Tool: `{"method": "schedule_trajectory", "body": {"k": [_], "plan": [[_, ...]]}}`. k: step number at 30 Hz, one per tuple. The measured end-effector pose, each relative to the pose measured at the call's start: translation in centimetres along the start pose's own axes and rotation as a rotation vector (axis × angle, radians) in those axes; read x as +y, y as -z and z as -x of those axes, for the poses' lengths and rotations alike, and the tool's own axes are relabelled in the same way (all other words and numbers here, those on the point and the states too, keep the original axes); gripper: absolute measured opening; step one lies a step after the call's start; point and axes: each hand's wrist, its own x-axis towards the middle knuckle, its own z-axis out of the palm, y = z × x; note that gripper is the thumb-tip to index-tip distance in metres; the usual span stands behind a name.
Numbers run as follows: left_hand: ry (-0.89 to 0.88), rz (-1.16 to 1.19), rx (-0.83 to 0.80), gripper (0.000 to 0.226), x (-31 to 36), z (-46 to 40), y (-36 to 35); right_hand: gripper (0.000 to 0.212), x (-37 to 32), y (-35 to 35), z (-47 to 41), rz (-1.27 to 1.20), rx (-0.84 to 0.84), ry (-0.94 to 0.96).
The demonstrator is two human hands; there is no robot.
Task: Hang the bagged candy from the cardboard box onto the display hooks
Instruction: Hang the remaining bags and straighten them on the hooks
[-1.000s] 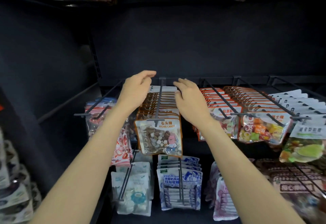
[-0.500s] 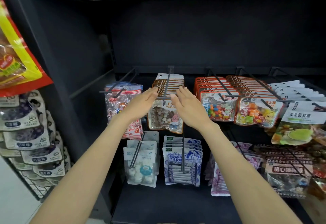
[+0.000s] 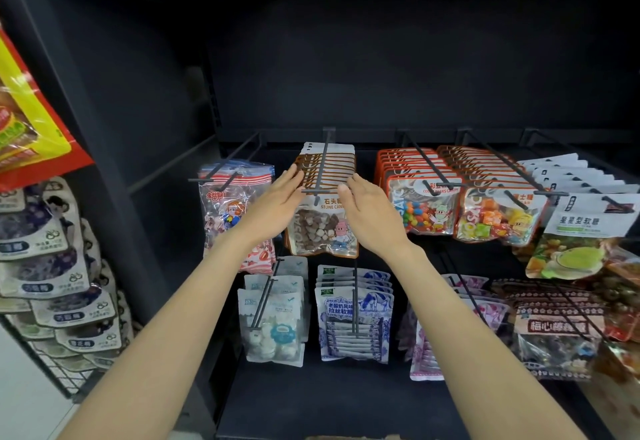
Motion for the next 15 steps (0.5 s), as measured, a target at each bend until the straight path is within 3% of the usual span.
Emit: {"method": "schedule_trajectory", "body": {"k": [7, 15], "plan": [[0.015, 0.039, -0.001, 0.057, -0.2, 0.3, -0.1, 0.05, -0.2, -0.1, 0.8, 0.076, 0.02, -0.006], [-0.025, 0.044, 0.019, 0.062, -0.4, 0.2, 0.4, 0.057, -0.2, -0.9, 1.6, 0.157, 0.052, -0.004]]}}
